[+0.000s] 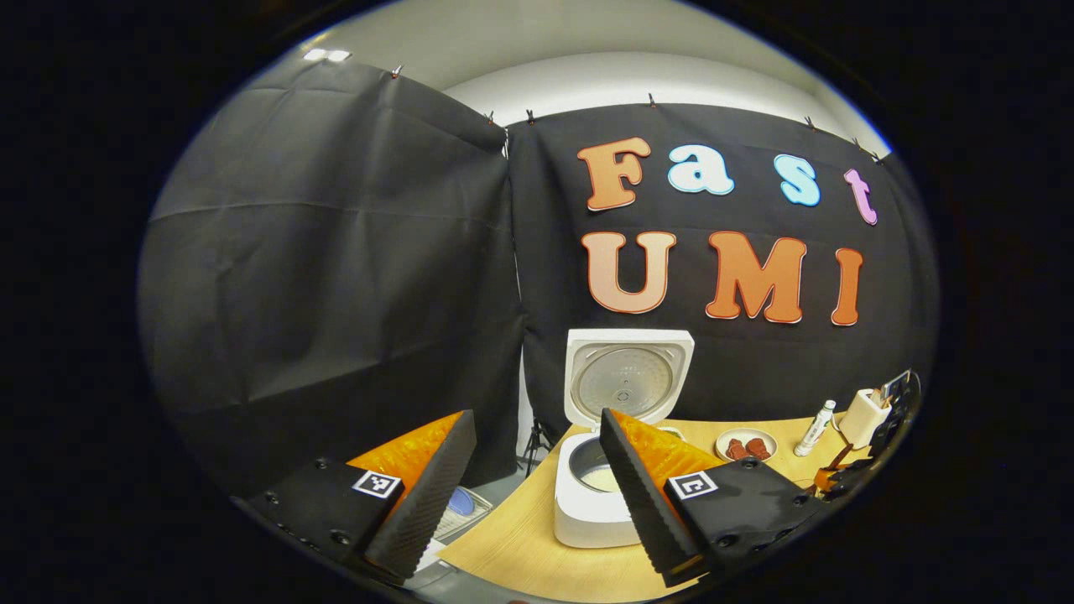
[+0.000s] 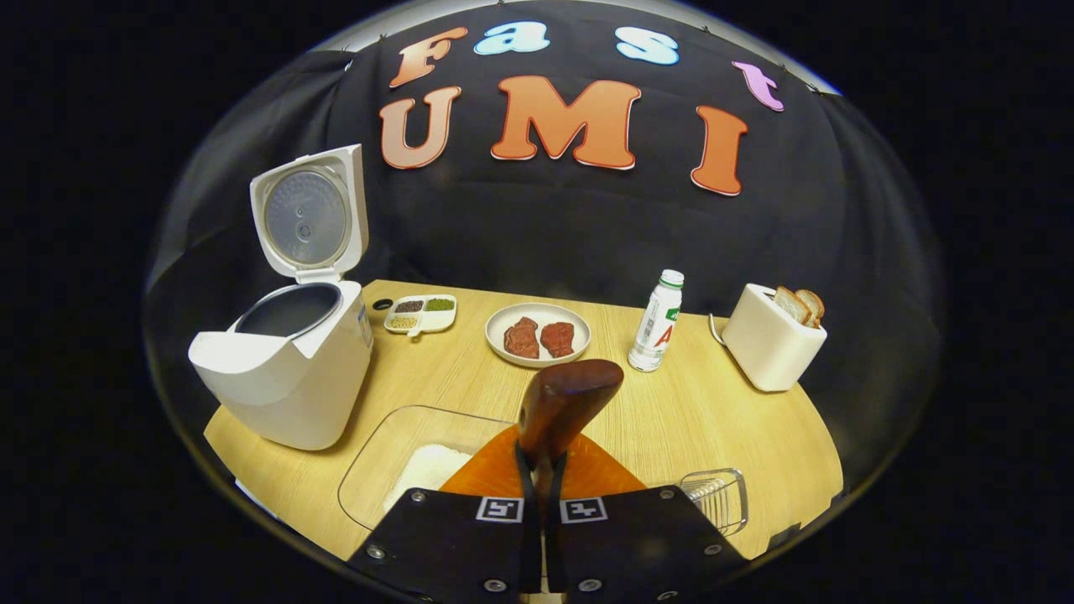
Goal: Close the left gripper, press the button to open the rice cooker; take a wooden spoon from the chopstick holder with the right hand, scoop a spoonful of rice and pour it into the rice cooker, then put the wooden spoon back into the chopstick holder.
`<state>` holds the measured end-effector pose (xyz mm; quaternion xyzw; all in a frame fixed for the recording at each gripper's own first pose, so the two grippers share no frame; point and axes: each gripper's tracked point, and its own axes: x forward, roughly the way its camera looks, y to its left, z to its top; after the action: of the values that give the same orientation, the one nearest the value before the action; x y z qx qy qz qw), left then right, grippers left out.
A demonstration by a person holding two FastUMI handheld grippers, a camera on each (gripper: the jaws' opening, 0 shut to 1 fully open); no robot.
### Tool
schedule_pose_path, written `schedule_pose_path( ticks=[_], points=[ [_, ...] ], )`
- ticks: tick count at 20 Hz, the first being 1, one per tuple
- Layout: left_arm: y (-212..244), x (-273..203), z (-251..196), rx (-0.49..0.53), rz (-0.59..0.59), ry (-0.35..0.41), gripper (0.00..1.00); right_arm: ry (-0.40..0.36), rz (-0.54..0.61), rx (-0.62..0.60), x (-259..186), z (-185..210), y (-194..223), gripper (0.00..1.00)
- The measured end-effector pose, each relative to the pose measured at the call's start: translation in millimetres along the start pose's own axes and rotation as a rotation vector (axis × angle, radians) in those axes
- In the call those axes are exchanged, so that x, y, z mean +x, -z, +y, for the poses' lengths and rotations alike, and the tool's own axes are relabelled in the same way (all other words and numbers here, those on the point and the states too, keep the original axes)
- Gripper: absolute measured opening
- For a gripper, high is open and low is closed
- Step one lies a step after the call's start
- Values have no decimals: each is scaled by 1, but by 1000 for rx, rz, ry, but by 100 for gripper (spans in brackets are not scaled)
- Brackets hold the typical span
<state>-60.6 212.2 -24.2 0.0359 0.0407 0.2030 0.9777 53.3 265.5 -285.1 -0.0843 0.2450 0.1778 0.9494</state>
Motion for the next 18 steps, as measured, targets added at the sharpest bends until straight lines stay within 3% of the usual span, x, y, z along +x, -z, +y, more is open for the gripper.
schedule_pose_path(
  ticks=[3, 10, 15, 18],
  points=[
    [4, 0, 0, 12, 8, -2, 100, -9, -6, 87, 7, 0, 3, 2],
    [10, -3, -3, 10, 24, 4, 100, -128, 81, 424, 19, 24, 18, 2],
    [14, -5, -2, 14, 29, 5, 100, -150, 114, 530, 20, 32, 21, 2],
    [16, -4, -5, -2, 40, 13, 100, -211, 162, 678, 20, 46, 21, 2]
  ],
)
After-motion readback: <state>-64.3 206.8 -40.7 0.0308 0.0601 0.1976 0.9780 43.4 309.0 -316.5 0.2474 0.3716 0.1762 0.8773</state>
